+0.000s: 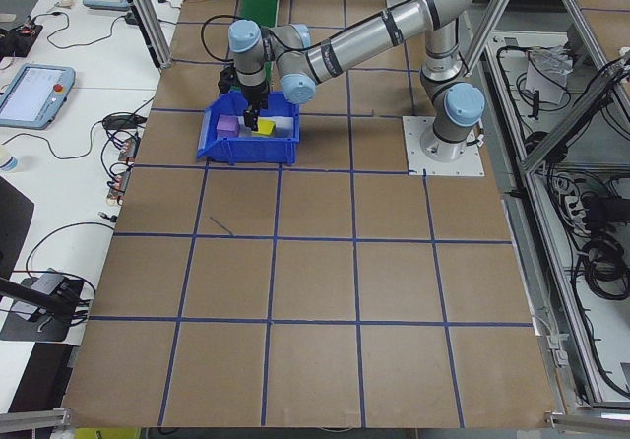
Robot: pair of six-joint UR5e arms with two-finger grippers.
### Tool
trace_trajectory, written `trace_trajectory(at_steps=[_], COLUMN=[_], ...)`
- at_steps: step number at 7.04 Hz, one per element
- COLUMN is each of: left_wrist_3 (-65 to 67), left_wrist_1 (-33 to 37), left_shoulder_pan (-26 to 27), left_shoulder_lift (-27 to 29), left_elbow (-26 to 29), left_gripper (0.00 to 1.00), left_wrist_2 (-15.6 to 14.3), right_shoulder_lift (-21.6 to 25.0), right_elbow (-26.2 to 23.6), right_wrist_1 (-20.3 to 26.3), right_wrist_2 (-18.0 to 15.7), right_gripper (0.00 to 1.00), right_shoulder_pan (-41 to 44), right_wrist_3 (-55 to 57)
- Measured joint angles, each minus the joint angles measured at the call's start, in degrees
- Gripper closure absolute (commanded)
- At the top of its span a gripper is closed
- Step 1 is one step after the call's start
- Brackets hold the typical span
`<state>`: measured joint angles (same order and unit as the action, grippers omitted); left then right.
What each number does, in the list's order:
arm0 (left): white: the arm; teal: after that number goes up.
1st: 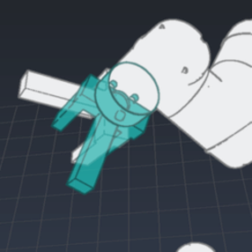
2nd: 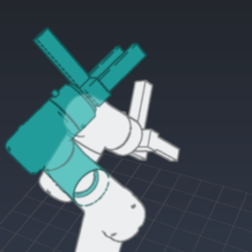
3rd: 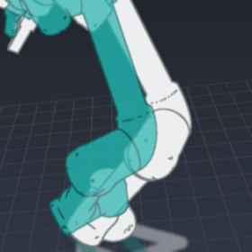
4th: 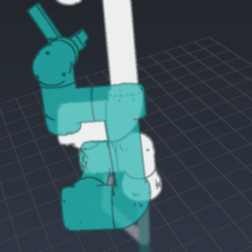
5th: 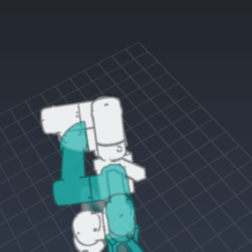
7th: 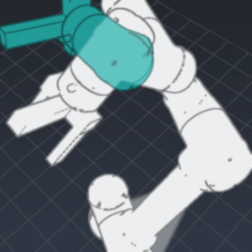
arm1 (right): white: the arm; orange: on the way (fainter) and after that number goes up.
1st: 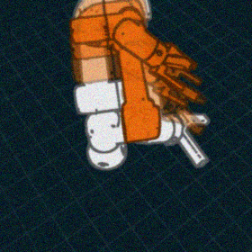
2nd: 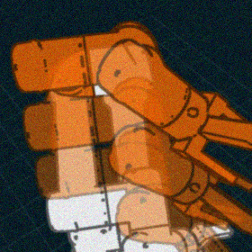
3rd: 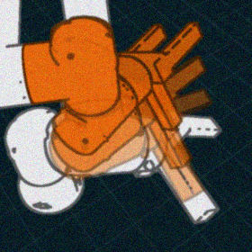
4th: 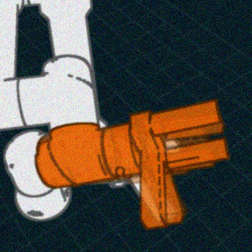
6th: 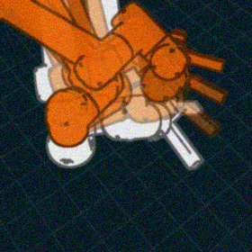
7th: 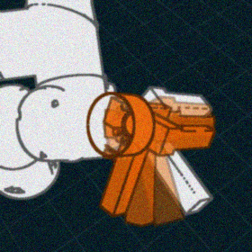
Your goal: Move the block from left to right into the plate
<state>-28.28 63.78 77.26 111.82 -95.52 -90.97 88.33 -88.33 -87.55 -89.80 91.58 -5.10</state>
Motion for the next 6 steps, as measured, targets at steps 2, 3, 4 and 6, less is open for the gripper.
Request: trace_trajectory(at_steps=[2, 3, 4, 6], left_wrist_3=[-0.20, -0.15, -0.13, -0.11], left_wrist_1=[-0.80, -1.11, -1.74, -2.74], left_shoulder_pan=[0.00, 0.00, 0.00, 0.00], left_shoulder_lift=[1.12, 1.68, 2.21, 2.83], left_elbow=[-0.17, -0.39, -0.82, -1.60], left_gripper=[0.00, 0.00, 0.00, 0.17], left_wrist_2=[-0.01, 0.17, 0.44, 1.23], right_shoulder_lift=[-0.05, -0.08, -0.08, -0.09], right_elbow=[0.00, 0.00, 0.00, 0.00], right_wrist_1=[0.01, 0.01, 0.01, 0.01], right_wrist_2=[-0.06, -0.11, -0.16, -0.25], right_gripper=[0.00, 0.00, 0.00, 0.00], right_shoulder_pan=[0.00, 0.00, 0.00, -0.06], right_wrist_3=[0.00, 0.00, 0.00, 0.00])
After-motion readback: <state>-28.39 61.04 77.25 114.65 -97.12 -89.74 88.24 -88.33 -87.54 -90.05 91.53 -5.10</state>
